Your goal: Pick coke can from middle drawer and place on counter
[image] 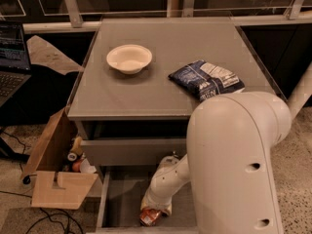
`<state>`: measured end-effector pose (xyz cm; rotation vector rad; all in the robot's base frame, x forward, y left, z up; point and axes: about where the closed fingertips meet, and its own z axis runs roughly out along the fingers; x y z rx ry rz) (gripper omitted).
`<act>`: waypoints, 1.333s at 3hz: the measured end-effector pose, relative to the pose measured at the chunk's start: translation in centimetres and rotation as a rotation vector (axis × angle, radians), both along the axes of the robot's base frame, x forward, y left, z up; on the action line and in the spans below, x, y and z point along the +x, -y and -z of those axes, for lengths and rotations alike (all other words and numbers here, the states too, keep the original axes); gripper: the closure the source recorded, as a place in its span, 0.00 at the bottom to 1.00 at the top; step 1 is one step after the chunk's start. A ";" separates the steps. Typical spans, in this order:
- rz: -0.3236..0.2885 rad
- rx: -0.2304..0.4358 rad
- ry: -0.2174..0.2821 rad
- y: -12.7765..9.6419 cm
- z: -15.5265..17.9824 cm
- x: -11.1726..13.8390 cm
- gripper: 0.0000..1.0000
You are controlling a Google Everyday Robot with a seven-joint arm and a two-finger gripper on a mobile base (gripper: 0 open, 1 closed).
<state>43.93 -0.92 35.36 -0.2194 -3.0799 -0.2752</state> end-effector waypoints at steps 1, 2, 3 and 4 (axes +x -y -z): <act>0.000 0.000 0.000 0.0 0.0 0.0 1.00; 0.000 0.000 0.000 0.0 -0.3 0.0 1.00; -0.002 0.077 0.074 0.8 -3.3 -0.8 1.00; 0.015 0.199 0.252 5.1 -9.3 -1.2 1.00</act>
Offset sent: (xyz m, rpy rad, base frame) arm -0.0052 -0.0027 0.0404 0.0606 -0.0875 0.1114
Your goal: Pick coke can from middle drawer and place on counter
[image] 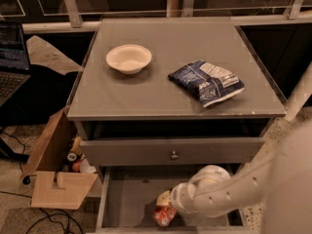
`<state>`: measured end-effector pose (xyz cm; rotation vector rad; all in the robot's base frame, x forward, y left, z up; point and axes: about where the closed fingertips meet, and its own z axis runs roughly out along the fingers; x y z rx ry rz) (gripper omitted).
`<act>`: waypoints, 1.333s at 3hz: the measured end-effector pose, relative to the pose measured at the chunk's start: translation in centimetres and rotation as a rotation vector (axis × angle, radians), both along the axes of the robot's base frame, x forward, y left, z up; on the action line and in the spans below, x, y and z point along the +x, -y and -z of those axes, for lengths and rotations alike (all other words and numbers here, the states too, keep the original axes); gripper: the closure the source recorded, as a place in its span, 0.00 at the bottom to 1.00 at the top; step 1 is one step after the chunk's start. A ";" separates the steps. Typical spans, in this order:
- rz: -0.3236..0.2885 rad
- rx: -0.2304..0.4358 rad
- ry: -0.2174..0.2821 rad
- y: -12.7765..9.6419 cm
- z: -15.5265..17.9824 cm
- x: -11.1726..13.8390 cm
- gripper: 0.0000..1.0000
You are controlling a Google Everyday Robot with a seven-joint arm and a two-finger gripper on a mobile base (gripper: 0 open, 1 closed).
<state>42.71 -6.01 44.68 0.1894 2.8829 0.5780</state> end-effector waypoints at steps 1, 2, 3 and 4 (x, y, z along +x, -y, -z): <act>0.041 0.099 0.118 2.9 -3.7 -1.4 1.00; -0.066 0.163 0.224 2.2 -7.6 -3.9 1.00; -0.247 0.126 0.277 0.3 -10.9 -6.1 1.00; -0.330 0.106 0.357 -0.6 -13.4 -5.5 1.00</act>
Offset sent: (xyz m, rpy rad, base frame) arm -0.0479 -0.0305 0.1370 0.2378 -0.2834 0.1661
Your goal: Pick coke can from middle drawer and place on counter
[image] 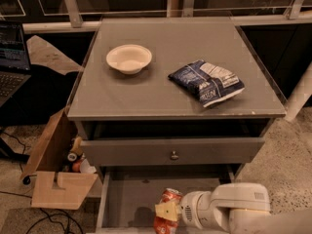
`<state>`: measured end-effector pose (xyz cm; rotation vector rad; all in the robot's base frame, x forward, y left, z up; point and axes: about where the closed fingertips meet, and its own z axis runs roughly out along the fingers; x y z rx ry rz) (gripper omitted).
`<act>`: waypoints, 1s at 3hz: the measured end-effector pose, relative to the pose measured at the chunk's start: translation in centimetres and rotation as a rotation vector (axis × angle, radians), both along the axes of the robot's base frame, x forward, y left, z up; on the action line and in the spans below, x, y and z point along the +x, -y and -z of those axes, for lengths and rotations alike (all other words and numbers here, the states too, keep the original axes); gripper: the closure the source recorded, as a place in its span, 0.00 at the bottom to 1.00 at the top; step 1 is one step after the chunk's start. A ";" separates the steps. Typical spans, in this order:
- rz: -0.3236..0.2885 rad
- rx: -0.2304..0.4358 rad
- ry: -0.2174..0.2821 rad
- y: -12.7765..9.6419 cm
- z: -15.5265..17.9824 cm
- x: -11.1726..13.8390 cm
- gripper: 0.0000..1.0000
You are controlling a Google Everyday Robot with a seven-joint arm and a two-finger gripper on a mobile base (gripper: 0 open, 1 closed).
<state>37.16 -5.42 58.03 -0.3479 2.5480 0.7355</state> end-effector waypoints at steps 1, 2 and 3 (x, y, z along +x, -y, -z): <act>0.000 0.000 0.000 0.0 0.0 0.0 1.00; -0.056 -0.016 0.061 -0.5 -1.9 -1.0 1.00; -0.169 -0.094 0.162 -1.1 -4.3 -4.1 1.00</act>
Offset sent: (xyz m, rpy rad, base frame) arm -0.0409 0.0118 0.0932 -0.0224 -0.1562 0.1268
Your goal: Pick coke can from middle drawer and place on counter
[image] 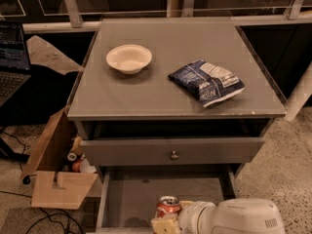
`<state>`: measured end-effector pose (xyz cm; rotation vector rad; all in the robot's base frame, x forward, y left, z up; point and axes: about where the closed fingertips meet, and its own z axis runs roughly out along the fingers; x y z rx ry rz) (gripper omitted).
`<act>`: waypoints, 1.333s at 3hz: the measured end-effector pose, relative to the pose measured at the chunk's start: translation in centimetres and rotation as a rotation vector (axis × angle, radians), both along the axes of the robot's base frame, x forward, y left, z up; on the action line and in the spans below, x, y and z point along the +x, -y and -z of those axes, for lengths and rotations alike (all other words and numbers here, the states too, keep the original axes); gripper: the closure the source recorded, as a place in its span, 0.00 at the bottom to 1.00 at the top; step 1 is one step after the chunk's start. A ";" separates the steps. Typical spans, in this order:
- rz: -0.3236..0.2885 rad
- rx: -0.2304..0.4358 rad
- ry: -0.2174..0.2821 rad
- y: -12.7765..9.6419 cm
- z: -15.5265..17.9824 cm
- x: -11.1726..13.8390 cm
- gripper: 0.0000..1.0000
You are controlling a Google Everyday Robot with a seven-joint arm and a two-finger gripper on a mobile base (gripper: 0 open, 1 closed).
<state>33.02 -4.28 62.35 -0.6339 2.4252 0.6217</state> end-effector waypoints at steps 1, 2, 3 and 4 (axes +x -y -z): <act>-0.111 -0.070 0.195 -1.7 -4.9 -1.4 1.00; -0.168 -0.122 0.431 -3.9 -12.6 -1.7 1.00; -0.170 -0.119 0.609 -5.4 -21.2 -1.2 1.00; -0.188 -0.151 0.676 -5.7 -23.5 -0.8 1.00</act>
Offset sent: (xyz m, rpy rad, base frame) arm -0.0303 0.0461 0.3432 0.0288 -0.4656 -0.1031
